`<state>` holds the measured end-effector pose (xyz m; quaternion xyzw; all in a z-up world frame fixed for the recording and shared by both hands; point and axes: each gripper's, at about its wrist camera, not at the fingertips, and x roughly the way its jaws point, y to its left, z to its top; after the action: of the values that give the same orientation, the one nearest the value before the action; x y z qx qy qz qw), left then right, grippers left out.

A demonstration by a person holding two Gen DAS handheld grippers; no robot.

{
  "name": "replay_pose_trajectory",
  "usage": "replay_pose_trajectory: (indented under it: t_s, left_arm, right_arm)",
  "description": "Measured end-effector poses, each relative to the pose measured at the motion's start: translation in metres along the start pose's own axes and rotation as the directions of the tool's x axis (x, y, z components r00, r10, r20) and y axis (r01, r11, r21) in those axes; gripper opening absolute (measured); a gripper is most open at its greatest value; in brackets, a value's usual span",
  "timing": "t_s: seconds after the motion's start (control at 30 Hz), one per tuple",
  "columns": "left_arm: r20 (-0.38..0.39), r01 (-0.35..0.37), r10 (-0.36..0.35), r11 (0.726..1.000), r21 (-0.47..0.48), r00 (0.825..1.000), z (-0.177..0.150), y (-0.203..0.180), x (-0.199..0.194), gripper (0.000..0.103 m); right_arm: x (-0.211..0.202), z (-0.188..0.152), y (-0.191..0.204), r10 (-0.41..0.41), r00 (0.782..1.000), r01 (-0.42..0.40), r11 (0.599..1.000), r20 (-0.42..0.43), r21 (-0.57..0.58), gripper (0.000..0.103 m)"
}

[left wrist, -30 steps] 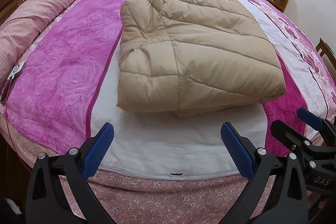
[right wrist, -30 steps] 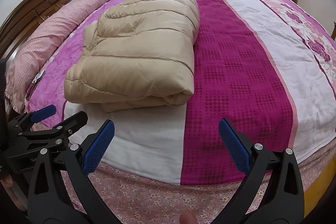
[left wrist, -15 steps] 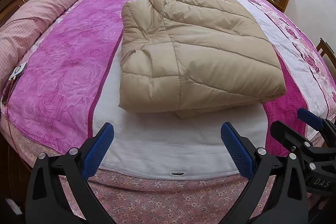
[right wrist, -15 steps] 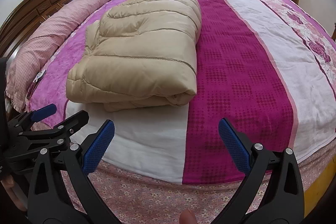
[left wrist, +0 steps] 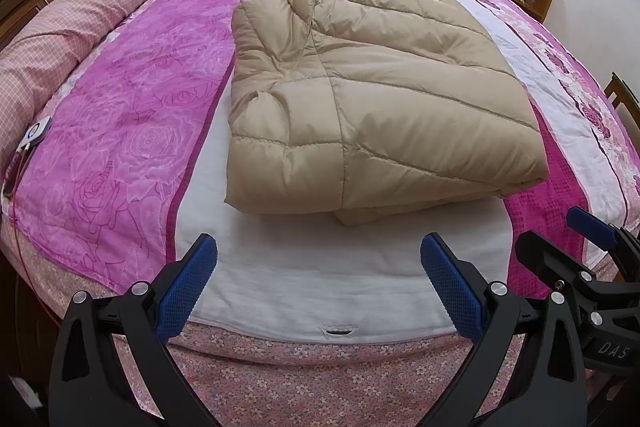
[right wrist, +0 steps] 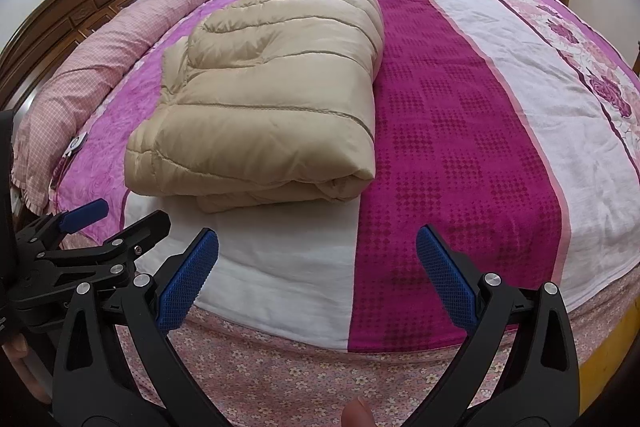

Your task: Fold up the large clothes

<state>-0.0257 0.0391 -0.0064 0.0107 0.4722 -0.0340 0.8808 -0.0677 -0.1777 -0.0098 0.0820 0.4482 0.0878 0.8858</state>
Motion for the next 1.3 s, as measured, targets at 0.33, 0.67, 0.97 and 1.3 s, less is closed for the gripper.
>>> replay_pose_trajectory:
  t_s: [0.33,0.67,0.97,1.3]
  left_arm:
    - [-0.002,-0.001,0.001,1.000,-0.002,1.000,-0.0003,-0.0007,0.0005,0.097]
    - [-0.004,-0.001,0.001,1.000,-0.001,1.000,-0.0001,-0.0007,0.0010,0.097]
    - [-0.005,-0.002,0.002,1.000,0.001,1.000,-0.0006,-0.0009,0.0012,0.097]
    - [-0.009,-0.004,0.004,1.000,0.002,1.000,-0.0020,-0.0008,0.0023,0.097]
  right_arm:
    - [0.0004,0.0003,-0.0001,0.000,1.000,0.000,1.000,-0.001,0.000,0.099]
    - [0.0009,0.0002,0.0000,0.000,1.000,0.000,1.000,0.000,0.000,0.099]
    - [0.0009,0.0002,0.0001,0.001,1.000,-0.001,1.000,-0.001,0.000,0.099]
    - [0.0010,0.0003,-0.0001,0.001,1.000,-0.001,1.000,-0.002,0.002,0.099]
